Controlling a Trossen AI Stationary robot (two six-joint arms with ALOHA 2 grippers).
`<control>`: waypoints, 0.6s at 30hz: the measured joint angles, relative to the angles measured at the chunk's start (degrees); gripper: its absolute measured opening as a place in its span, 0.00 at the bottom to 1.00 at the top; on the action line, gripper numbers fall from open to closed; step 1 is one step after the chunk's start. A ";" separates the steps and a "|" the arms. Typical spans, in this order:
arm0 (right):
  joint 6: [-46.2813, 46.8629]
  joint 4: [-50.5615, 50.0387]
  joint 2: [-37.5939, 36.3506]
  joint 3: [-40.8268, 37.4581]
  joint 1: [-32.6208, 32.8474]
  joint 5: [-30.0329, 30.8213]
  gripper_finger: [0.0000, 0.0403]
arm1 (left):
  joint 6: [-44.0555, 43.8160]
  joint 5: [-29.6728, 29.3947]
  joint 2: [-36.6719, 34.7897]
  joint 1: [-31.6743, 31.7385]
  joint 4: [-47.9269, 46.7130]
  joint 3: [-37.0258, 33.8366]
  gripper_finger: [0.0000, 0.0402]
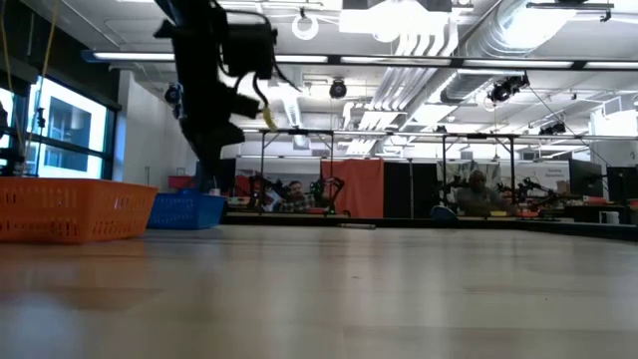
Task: Sort crayons
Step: Put the blue crayon into the blue bin
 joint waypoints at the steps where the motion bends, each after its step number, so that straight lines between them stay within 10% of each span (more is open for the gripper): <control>1: -0.02 0.00 0.00 0.00 0.00 0.00 0.43 | 1.16 1.98 -0.02 1.95 0.23 -0.06 0.02; 18: -0.43 -0.20 0.00 0.00 -0.42 0.00 0.43 | 5.99 6.70 -0.22 8.47 1.85 -0.13 0.02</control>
